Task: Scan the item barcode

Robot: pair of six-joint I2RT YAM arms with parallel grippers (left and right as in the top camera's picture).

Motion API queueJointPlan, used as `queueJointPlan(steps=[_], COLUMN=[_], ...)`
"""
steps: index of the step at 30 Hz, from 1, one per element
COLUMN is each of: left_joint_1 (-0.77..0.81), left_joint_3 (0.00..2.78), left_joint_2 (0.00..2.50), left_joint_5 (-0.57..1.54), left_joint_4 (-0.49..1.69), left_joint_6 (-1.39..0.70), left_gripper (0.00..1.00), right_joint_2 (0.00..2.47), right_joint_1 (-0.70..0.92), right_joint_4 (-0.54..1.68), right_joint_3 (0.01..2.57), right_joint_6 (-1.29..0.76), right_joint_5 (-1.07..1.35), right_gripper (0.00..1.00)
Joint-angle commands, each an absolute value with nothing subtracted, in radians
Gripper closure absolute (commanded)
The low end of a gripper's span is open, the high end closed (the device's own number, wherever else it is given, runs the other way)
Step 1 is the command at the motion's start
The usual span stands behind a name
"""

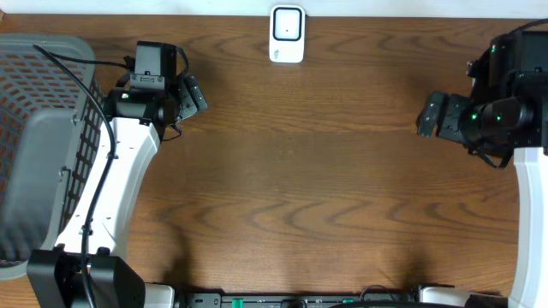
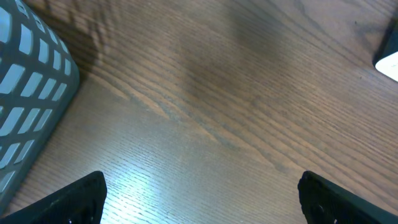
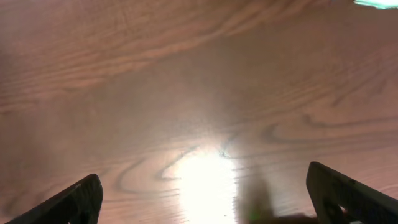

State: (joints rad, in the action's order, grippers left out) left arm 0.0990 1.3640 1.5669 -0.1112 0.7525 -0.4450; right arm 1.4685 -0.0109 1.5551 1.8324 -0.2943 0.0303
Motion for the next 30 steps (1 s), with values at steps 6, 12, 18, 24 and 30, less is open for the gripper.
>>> queueJointPlan(steps=[6,12,18,24,30], left_joint_1=[0.095,0.095,0.095,0.095,0.095], left_joint_3=[1.359,1.359,1.359,1.359,1.359], left_joint_2=[1.566,1.566,1.566,1.566,1.566], left_joint_5=[-0.125,-0.125,-0.125,-0.125,-0.125], left_joint_4=[0.755,0.755,0.755,0.755,0.755], left_joint_6=[-0.447,-0.447,-0.447,-0.447,-0.447], left_gripper=[0.02,0.02,0.02,0.02,0.02], right_joint_2=[1.459,1.459,1.459,1.459,1.456], right_joint_1=[-0.006,-0.006,-0.006,-0.006,-0.006], right_joint_4=[1.557,1.560,1.568,1.563,1.534], right_joint_3=[1.830,1.830,1.830,1.809,1.724], right_joint_6=[-0.310,-0.309,-0.274,-0.263,-0.210], right_joint_5=[0.029,0.028,0.026,0.025,0.025], right_gripper=[0.01,0.01,0.01,0.01,0.01])
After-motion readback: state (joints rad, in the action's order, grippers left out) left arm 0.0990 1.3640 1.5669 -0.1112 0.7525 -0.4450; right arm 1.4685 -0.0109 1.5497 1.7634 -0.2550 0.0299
